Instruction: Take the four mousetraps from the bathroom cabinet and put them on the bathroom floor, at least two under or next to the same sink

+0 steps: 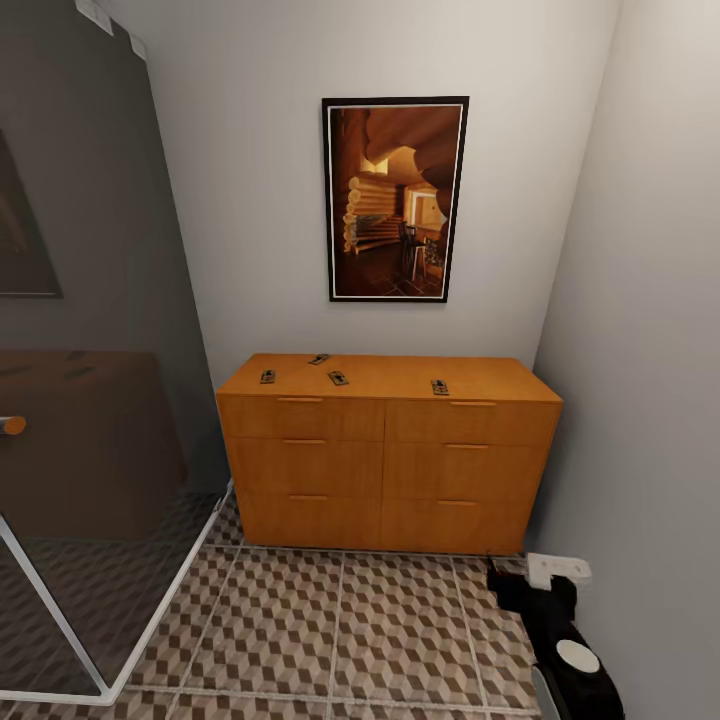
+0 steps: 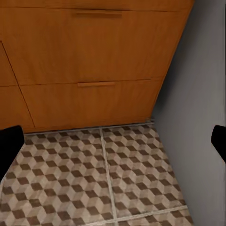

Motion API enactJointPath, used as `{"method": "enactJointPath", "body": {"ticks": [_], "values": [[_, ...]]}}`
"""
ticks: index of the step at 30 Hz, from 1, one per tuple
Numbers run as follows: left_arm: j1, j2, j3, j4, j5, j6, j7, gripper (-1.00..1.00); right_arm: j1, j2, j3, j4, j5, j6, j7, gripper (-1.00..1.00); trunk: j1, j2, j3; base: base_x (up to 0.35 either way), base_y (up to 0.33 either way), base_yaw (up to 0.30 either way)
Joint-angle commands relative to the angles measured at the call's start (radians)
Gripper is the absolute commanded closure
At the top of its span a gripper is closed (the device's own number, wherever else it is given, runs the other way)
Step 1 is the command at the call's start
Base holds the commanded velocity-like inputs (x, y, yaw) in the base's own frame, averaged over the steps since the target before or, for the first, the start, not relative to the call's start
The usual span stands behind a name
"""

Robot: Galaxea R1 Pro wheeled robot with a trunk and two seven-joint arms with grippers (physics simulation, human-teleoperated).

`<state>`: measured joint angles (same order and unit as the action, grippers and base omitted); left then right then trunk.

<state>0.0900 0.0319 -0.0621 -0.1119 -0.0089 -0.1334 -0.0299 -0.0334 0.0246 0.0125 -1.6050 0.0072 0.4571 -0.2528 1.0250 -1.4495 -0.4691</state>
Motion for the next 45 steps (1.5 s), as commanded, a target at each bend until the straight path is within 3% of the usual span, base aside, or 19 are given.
{"method": "enactJointPath", "body": {"ticks": [1, 5, 7, 16, 17, 19, 24, 30, 37, 41, 45], "values": [[0.001, 0.001, -0.006, -0.002, -0.001, -0.002, -0.001, -1.0, -0.024, 0.0, 0.001, -0.007, 0.0, 0.034, -0.012, -1.0, 0.0, -0.001, -0.001, 0.0, 0.0, 0.0], [0.001, 0.0, -0.006, -0.002, -0.001, -0.002, -0.001, -1.0, -0.115, -0.001, 0.001, -0.02, 0.0, 0.158, -0.039, -1.0, 0.0, -0.001, -0.001, 0.0, 0.0, 0.0], [0.001, 0.0, -0.007, -0.002, -0.001, -0.002, -0.001, -1.0, -0.187, -0.002, 0.001, -0.024, 0.0, 0.234, -0.06, -1.0, 0.0, -0.001, -0.001, 0.0, 0.0, 0.0], [0.001, 0.0, -0.007, -0.002, -0.002, -0.002, 0.0, -1.0, -0.419, -0.003, 0.001, -0.021, -0.001, 0.378, -0.101, -1.0, 0.0, -0.001, -0.001, 0.0, 0.0, 0.0], [0.001, 0.0, -0.007, -0.002, -0.002, -0.002, 0.0, -1.0, -0.475, -0.003, 0.001, -0.016, -0.002, 0.423, -0.104, -1.0, 0.0, -0.001, -0.001, 0.0, 0.0, 0.0], [0.001, 0.0, -0.007, -0.002, -0.002, -0.002, -0.001, -1.0, -0.529, -0.003, 0.001, -0.006, -0.003, 0.463, -0.105, -1.0, 0.0, -0.001, -0.001, 0.0, 0.0, 0.0], [0.001, 0.0, -0.007, -0.002, -0.002, -0.002, -0.001, -1.0, -0.666, -0.001, 0.001, 0.055, -0.004, 0.505, -0.107, -1.0, 0.0, -0.001, -0.001, 0.0, 0.0, 0.0], [0.001, 0.0, -0.007, -0.002, -0.002, -0.002, 0.0, -1.0, -0.883, 0.002, 0.001, 0.262, -0.009, 0.52, -0.098, -1.0, 0.0, -0.001, -0.001, 0.0, 0.0, 0.0], [0.001, 0.0, -0.007, -0.002, -0.002, -0.002, 0.0, -1.0, -1.119, 0.003, 0.001, 0.609, -0.014, 0.519, -0.03, -1.0, 0.0, -0.001, -0.001, 0.0, 0.0, 0.0], [0.001, 0.0, -0.007, -0.002, -0.003, -0.002, 0.001, -1.0, -1.215, 0.003, 0.001, 0.766, -0.015, 0.509, 0.029, -1.0, 0.0, -0.001, -0.001, 0.0, 0.0, 0.0], [0.001, 0.0, -0.007, -0.002, -0.004, -0.002, 0.001, -1.0, -1.261, 0.005, 0.002, 0.841, -0.015, 0.49, 0.069, -1.0, 0.0, -0.001, -0.001, 0.002, 0.0, 0.0]]}}
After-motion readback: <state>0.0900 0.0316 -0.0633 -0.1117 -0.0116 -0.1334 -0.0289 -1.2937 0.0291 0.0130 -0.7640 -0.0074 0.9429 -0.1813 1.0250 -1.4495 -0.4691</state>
